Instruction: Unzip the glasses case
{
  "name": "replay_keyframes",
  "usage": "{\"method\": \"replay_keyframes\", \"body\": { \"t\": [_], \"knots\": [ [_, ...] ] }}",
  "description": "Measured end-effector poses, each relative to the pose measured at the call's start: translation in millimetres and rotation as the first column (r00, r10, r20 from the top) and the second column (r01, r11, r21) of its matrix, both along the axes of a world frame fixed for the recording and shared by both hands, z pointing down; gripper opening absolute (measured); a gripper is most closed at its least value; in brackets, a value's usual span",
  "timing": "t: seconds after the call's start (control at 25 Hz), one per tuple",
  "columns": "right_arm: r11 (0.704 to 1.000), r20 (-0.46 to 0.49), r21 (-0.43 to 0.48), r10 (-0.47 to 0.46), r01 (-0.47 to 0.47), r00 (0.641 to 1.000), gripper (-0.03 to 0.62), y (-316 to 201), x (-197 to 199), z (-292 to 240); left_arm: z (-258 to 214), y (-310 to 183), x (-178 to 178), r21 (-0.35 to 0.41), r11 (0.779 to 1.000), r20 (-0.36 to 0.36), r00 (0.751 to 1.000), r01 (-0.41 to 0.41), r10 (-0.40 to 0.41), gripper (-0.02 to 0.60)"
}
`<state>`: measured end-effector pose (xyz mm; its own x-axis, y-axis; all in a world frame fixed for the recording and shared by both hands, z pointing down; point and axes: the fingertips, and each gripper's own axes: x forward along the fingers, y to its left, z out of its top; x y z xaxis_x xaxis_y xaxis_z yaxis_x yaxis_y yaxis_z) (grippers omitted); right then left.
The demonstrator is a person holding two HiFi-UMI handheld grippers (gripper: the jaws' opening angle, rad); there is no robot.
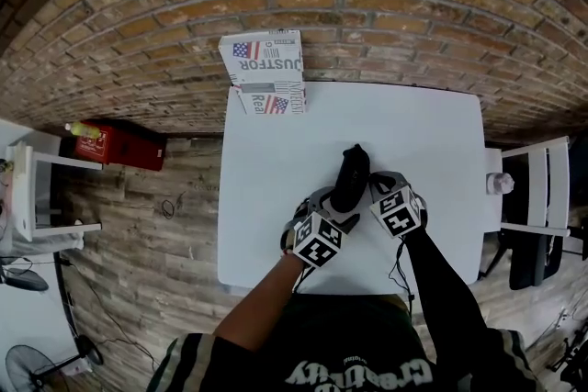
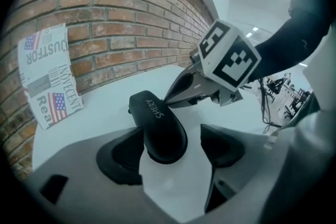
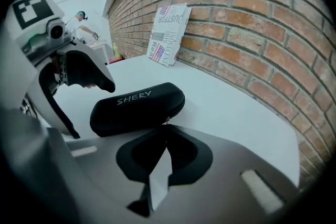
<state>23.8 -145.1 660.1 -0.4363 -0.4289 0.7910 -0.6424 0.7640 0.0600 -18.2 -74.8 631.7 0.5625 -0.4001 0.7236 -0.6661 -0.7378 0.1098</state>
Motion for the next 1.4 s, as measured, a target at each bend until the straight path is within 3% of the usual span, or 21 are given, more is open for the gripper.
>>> {"method": "replay_keyframes", "body": {
  "t": [0.16, 0.44, 0.68, 0.92, 1.04, 1.12, 1.24, 1.4],
  "knots": [
    [0.999, 0.019, -0.049, 0.014, -0.013, 1.000, 0.014, 19.9, 4.6, 3.9, 16.5, -2.9, -4.1, 0.031, 0.999, 0.085, 0.996, 0.024, -0.026, 0.311],
    [0.995, 0.046, -0.090, 0.037, -0.033, 0.998, 0.014, 63.4, 12.0, 6.8, 18.3, -10.0, -33.8, 0.033, 0.995, 0.102, 0.990, 0.092, -0.095, 0.291],
    [0.993, 0.069, -0.115, 0.012, -0.004, 0.998, 0.014, 93.4, -3.7, 10.6, 23.5, -4.0, -39.6, 0.009, 0.996, 0.114, 0.989, 0.093, -0.093, 0.279],
    [0.992, 0.075, -0.121, 0.045, -0.035, 0.996, 0.015, 91.6, -4.5, 14.2, -12.1, -10.5, -8.9, 0.081, 0.997, 0.041, 0.999, 0.017, -0.020, 0.284],
    [0.993, 0.084, -0.115, 0.050, -0.040, 0.995, 0.014, 88.7, -7.3, 12.8, -14.4, -14.6, 11.2, 0.077, 0.994, 0.050, 0.996, -0.072, 0.068, 0.271],
    [0.993, 0.092, -0.112, 0.053, -0.043, 0.994, 0.015, 87.7, -8.4, 12.4, -6.5, -15.5, 17.7, 0.048, 0.992, 0.076, 0.990, -0.119, 0.115, 0.222],
    [0.993, 0.107, -0.108, 0.062, -0.051, 0.992, 0.015, 84.5, -9.3, 11.6, -2.8, -24.9, 14.7, 0.056, 0.994, 0.084, 0.992, -0.096, 0.092, 0.166],
    [0.992, 0.108, -0.113, 0.060, -0.048, 0.992, 0.015, 84.7, -9.1, 14.6, -3.2, -24.8, 14.6, 0.056, 0.995, 0.073, 0.994, -0.083, 0.079, 0.161]
  ]
}}
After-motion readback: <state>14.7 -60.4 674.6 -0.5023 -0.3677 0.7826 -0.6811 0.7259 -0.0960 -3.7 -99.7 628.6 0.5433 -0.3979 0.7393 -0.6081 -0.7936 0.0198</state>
